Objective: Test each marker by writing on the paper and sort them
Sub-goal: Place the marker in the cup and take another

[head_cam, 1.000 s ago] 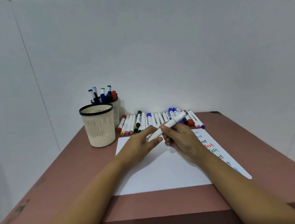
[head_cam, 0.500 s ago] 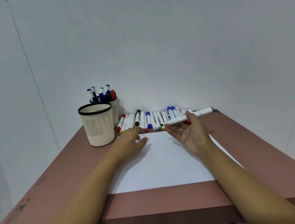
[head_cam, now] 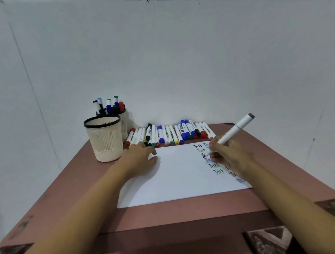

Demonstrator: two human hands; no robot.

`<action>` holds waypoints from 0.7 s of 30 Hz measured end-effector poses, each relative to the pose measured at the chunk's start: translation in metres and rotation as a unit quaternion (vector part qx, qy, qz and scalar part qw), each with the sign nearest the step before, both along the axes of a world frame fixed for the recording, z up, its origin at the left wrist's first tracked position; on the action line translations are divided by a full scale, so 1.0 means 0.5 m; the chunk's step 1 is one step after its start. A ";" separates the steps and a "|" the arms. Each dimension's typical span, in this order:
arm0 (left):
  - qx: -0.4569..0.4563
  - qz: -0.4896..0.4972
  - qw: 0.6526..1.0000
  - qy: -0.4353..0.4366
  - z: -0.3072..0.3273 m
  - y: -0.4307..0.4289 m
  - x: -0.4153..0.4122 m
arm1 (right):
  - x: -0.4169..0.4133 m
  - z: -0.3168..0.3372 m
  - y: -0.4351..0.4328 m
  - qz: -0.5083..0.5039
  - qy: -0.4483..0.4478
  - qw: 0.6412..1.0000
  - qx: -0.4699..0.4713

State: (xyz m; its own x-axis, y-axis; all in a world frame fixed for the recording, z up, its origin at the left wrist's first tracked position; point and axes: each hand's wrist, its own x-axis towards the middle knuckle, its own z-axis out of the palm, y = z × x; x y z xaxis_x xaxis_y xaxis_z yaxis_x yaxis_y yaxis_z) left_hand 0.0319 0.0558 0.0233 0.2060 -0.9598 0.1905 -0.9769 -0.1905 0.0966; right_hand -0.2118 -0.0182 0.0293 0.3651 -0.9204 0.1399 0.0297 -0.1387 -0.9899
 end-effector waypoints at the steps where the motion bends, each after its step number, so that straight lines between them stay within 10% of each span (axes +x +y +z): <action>1: 0.002 0.004 1.000 0.002 -0.006 0.003 0.001 | -0.009 -0.003 0.003 -0.007 0.013 1.000 -0.006; 21: -0.003 -0.010 0.998 0.068 -0.051 0.021 -0.003 | -0.028 -0.043 0.044 -0.152 0.098 0.981 -0.075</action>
